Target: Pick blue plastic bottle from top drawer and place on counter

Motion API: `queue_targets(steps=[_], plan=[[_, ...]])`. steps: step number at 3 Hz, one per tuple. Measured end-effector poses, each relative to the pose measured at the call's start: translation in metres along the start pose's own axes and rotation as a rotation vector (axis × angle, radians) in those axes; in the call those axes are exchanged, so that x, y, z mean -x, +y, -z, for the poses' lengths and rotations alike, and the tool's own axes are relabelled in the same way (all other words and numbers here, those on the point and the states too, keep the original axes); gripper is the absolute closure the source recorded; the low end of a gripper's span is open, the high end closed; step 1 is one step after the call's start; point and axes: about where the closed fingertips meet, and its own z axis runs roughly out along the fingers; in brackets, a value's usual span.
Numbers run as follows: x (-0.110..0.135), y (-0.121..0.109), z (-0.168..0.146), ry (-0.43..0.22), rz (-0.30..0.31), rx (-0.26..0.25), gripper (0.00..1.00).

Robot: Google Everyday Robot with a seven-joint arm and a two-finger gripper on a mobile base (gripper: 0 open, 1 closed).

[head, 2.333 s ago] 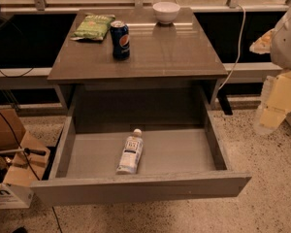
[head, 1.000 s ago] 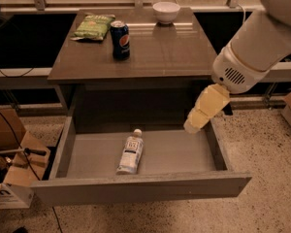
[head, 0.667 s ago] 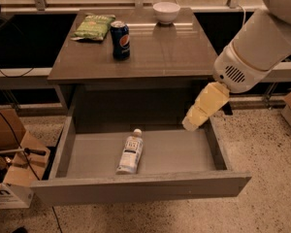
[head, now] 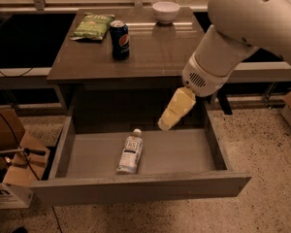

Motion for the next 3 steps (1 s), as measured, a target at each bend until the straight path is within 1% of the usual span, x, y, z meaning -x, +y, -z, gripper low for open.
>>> queue_targets(steps=[1,2,3], plan=[[0.019,-0.005,-0.046,0.012,-0.050,0.043,0.00],[0.032,-0.009,-0.095,0.048,-0.115,0.066,0.00],[0.036,-0.006,-0.142,0.120,-0.201,0.081,0.00]])
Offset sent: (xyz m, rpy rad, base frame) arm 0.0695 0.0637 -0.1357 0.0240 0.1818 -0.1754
